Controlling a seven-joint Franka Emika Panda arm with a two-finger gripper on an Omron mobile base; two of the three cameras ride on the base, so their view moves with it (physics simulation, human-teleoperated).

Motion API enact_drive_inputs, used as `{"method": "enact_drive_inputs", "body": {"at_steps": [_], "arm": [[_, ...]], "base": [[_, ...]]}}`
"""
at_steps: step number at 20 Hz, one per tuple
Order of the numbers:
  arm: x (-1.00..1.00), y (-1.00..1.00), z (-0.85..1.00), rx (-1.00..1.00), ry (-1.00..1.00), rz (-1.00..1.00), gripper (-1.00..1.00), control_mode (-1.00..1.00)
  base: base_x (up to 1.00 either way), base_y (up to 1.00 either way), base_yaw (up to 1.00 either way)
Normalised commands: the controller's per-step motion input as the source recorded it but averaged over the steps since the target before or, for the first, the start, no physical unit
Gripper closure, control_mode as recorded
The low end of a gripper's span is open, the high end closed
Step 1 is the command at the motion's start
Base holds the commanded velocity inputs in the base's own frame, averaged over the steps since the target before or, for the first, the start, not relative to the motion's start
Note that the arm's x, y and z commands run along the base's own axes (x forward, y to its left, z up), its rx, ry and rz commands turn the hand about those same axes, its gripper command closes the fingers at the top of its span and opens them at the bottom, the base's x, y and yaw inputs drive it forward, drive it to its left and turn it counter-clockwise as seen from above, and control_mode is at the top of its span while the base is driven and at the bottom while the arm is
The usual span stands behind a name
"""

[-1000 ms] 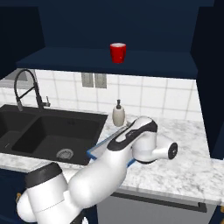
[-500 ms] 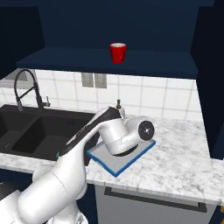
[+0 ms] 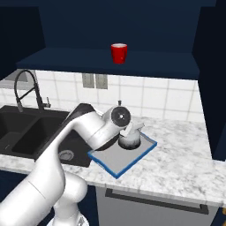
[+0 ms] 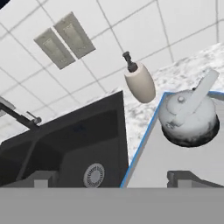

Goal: Pick the kettle from the counter and place it on the tray. Then pick the mug from the cabinet and place it on the tray. Then close the cabinet doors.

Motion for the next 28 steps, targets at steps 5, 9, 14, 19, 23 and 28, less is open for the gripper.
{"method": "enact_drive_inputs", "body": {"at_steps": [5,9,14,19,23,28], "arm": [[-0.07,0.00,0.86,-0.14,0.02,0.05,-1.00,-1.00],[0.00,-0.01,0.90,-0.01,0.00,0.01,-1.00,-1.00],[0.01,0.00,0.69,-0.02,0.00,0.00,-1.00,-1.00],[0.06,0.00,0.15,-0.03,-0.07,0.00,-1.00,-1.00],[0.09,0.00,0.43,-0.05,-0.02,0.00,-1.00,-1.00],[0.24,-0.10,0.60,-0.09,-0.02,0.00,-1.00,-1.00]], "base": [[0.00,0.00,0.00],[0.00,0.00,0.00],[0.00,0.00,0.00],[0.00,0.00,0.00],[0.00,0.00,0.00],[0.00,0.00,0.00]]}}
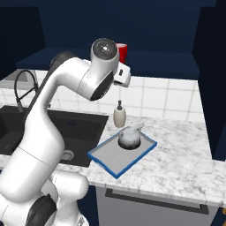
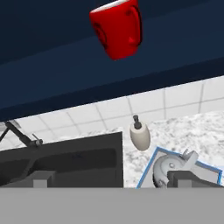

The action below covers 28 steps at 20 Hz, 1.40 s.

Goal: Pick the kettle from the counter and place it on the tray. Then pick the mug from the cabinet and place it on the tray. Then close the cabinet doors.

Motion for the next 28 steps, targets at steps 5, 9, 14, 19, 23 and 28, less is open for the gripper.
{"method": "enact_drive_inputs", "body": {"at_steps": [5,9,14,19,23,28], "arm": [[0.38,-0.16,0.27,-0.07,-0.21,0.00,-1.00,-1.00],[0.28,-0.19,0.32,-0.02,-0.10,0.00,-1.00,-1.00],[0.32,-0.03,0.23,0.00,0.00,0.06,-1.00,-1.00],[0.53,0.00,-0.04,0.00,0.00,0.19,-1.00,-1.00],[0.27,-0.27,0.01,0.00,0.00,0.17,-1.00,-1.00],[0.14,-0.15,0.00,0.00,0.00,0.11,-1.00,-1.00]], "base": [[0.00,0.00,0.00],[0.00,0.00,0.00],[0.00,0.00,0.00],[0.00,0.00,0.00],[0.00,0.00,0.00],[0.00,0.00,0.00]]}}
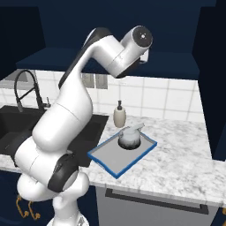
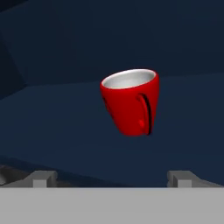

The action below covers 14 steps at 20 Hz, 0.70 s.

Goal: Pick the kettle from the counter and place it on the tray. Then pick the mug from the cabinet and place it on the tray. Then close the cabinet doors.

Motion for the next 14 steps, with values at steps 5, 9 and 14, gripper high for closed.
{"method": "enact_drive_inputs", "body": {"at_steps": [5,9,14], "arm": [[0.23,0.00,-0.03,0.00,0.00,0.06,-1.00,-1.00],[0.29,-0.01,-0.10,0.00,0.00,0.06,-1.00,-1.00],[0.37,-0.07,-0.17,0.00,0.00,0.05,-1.00,-1.00]], "base": [[0.00,0.00,0.00],[0.00,0.00,0.00],[0.00,0.00,0.00]]}}
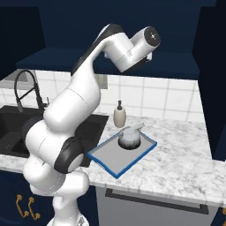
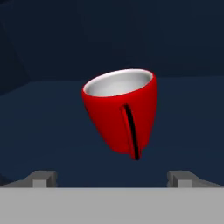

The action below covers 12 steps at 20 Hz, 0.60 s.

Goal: Pick the kettle from the counter and place it on the tray. Then pick the mug from the cabinet and place it on the tray. Then close the cabinet doors.

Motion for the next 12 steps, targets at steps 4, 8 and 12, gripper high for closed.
{"method": "enact_drive_inputs", "body": {"at_steps": [4,8,12], "arm": [[0.35,-0.05,-0.12,0.00,0.00,0.06,-1.00,-1.00],[0.33,-0.09,-0.04,0.00,0.00,0.07,-1.00,-1.00],[0.28,-0.12,0.00,0.00,0.00,0.07,-1.00,-1.00]], "base": [[0.00,0.00,0.00],[0.00,0.00,0.00],[0.00,0.00,0.00]]}}
